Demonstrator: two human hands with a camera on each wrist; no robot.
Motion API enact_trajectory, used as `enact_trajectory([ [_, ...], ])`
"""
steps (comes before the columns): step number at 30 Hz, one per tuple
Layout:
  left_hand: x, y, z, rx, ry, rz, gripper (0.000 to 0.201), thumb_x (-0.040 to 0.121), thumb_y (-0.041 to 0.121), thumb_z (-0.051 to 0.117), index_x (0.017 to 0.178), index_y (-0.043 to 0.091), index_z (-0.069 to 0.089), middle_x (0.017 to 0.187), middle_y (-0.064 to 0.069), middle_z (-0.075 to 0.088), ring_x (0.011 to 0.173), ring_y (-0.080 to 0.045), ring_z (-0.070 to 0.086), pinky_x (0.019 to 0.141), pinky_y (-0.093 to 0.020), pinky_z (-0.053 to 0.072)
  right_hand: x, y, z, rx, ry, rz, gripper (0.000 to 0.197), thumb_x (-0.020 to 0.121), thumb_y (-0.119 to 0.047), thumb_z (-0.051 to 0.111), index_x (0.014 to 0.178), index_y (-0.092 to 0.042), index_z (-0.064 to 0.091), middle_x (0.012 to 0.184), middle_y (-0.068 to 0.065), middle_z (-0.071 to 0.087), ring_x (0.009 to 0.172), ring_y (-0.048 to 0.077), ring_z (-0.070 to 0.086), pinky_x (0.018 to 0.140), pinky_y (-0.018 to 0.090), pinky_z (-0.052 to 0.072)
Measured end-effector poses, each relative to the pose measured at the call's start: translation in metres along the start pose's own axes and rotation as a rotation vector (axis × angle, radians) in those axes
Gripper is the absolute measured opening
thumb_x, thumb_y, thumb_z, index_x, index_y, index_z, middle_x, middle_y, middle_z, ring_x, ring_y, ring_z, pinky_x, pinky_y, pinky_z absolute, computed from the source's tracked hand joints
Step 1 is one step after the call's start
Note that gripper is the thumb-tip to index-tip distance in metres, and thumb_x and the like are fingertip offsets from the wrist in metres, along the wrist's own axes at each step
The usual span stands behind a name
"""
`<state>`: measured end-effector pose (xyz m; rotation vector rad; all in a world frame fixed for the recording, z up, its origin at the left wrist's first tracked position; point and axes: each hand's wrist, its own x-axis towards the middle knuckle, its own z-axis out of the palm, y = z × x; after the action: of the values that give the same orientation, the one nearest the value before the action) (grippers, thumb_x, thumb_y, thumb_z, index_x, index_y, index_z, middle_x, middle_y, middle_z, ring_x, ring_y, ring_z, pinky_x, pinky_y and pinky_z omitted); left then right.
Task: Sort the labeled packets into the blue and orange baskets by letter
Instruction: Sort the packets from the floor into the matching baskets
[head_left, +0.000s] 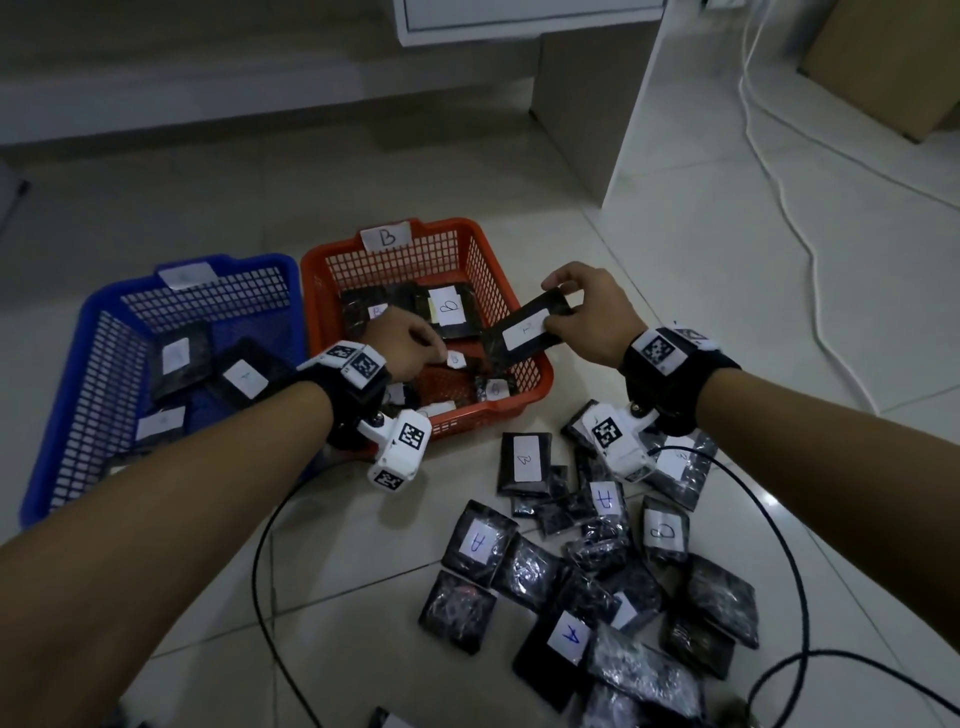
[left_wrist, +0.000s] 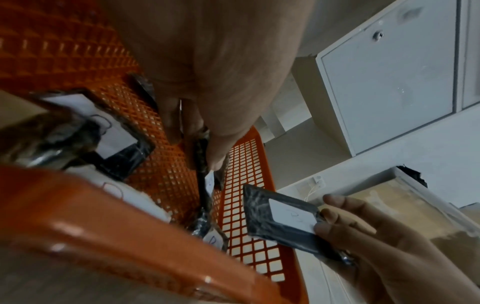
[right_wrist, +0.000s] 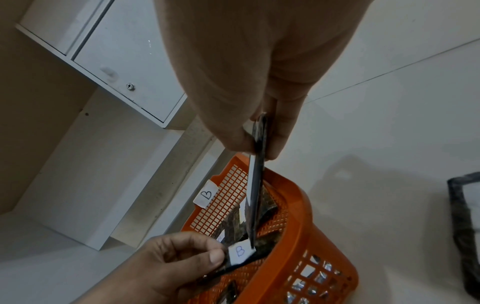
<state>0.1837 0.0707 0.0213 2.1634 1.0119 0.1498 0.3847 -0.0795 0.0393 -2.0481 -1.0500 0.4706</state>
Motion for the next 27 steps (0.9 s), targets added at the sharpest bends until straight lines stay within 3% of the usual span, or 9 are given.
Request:
enact_trajectory([
  [5, 0.004, -0.006, 0.010, 0.157, -0.110, -0.006, 0.020, 0.083, 0.006, 0.075, 0.069, 0.019, 0.072, 0.083, 0.002, 0.072, 0.086, -0.013, 0.067, 0.087, -0.035, 0.057, -0.003, 0.001, 0.001, 0.015, -0.016, 0.005, 0.034, 0.082, 0.004, 0.069, 0.111, -0.010, 0.061, 0.110, 0.002, 0.050, 0.095, 0.022, 0.062, 0.053, 0.009, 0.051],
  [8, 0.006, -0.007, 0.009, 0.251, -0.134, 0.020, 0.032, 0.086, 0.002, 0.069, 0.066, 0.027, 0.068, 0.087, 0.001, 0.072, 0.090, -0.018, 0.068, 0.088, -0.037, 0.057, -0.001, 0.000, 0.004, 0.016, -0.031, 0.003, 0.033, 0.082, 0.003, 0.069, 0.111, -0.012, 0.061, 0.112, 0.003, 0.052, 0.095, 0.024, 0.065, 0.055, 0.013, 0.055],
  [11, 0.005, -0.010, 0.006, 0.281, -0.255, 0.074, 0.027, 0.090, 0.005, 0.065, 0.080, 0.028, 0.076, 0.102, 0.003, 0.073, 0.098, -0.016, 0.066, 0.092, -0.037, 0.054, 0.001, -0.001, 0.009, 0.024, -0.032, -0.011, 0.034, 0.081, 0.001, 0.070, 0.109, -0.015, 0.060, 0.117, 0.006, 0.052, 0.097, 0.027, 0.067, 0.065, 0.026, 0.061],
  [14, 0.001, -0.013, 0.003, 0.297, -0.347, 0.126, 0.017, 0.091, 0.011, 0.066, 0.094, 0.022, 0.079, 0.109, 0.004, 0.072, 0.101, -0.014, 0.065, 0.094, -0.034, 0.052, 0.004, -0.007, 0.016, 0.033, -0.017, -0.029, 0.034, 0.081, -0.001, 0.072, 0.108, -0.018, 0.059, 0.123, 0.011, 0.051, 0.096, 0.026, 0.066, 0.066, 0.026, 0.060],
  [16, -0.001, -0.016, 0.002, 0.368, -0.371, 0.163, 0.017, 0.091, 0.014, 0.066, 0.099, 0.019, 0.079, 0.109, 0.004, 0.074, 0.097, -0.015, 0.066, 0.090, -0.034, 0.053, 0.006, -0.012, 0.022, 0.035, -0.032, -0.018, 0.030, 0.081, -0.003, 0.072, 0.105, -0.017, 0.061, 0.117, 0.007, 0.058, 0.098, 0.023, 0.066, 0.074, 0.032, 0.061],
  [18, -0.004, -0.017, 0.001, 0.448, -0.364, 0.178, 0.017, 0.091, 0.016, 0.064, 0.098, 0.018, 0.080, 0.104, 0.002, 0.075, 0.090, -0.017, 0.068, 0.085, -0.036, 0.056, 0.007, -0.016, 0.028, 0.063, -0.054, 0.012, 0.024, 0.080, -0.005, 0.072, 0.095, -0.022, 0.063, 0.105, 0.000, 0.065, 0.100, 0.021, 0.066, 0.085, 0.040, 0.060],
  [21, -0.007, -0.016, -0.006, 0.474, -0.313, 0.162, 0.019, 0.091, 0.018, 0.061, 0.092, 0.015, 0.079, 0.096, -0.001, 0.076, 0.083, -0.017, 0.069, 0.080, -0.039, 0.059, 0.008, -0.021, 0.039, 0.103, -0.089, 0.076, 0.023, 0.081, -0.005, 0.070, 0.084, -0.027, 0.064, 0.097, -0.007, 0.065, 0.100, 0.022, 0.067, 0.089, 0.042, 0.059],
  [25, -0.017, -0.013, -0.027, 0.435, -0.258, 0.160, 0.024, 0.090, 0.013, 0.059, 0.074, 0.008, 0.076, 0.072, -0.004, 0.073, 0.066, -0.014, 0.070, 0.068, -0.041, 0.061, 0.006, -0.024, 0.056, 0.057, -0.198, 0.157, 0.016, 0.080, -0.008, 0.069, 0.082, -0.024, 0.068, 0.103, 0.004, 0.070, 0.099, 0.025, 0.068, 0.089, 0.044, 0.059],
  [27, -0.030, -0.016, -0.038, 0.425, -0.186, 0.163, 0.026, 0.087, 0.014, 0.060, 0.065, 0.008, 0.072, 0.064, -0.005, 0.069, 0.059, -0.016, 0.068, 0.061, -0.041, 0.060, 0.002, -0.028, 0.062, -0.052, -0.241, 0.169, 0.010, 0.080, -0.012, 0.074, 0.081, -0.021, 0.070, 0.103, 0.005, 0.071, 0.097, 0.024, 0.068, 0.088, 0.039, 0.058],
])
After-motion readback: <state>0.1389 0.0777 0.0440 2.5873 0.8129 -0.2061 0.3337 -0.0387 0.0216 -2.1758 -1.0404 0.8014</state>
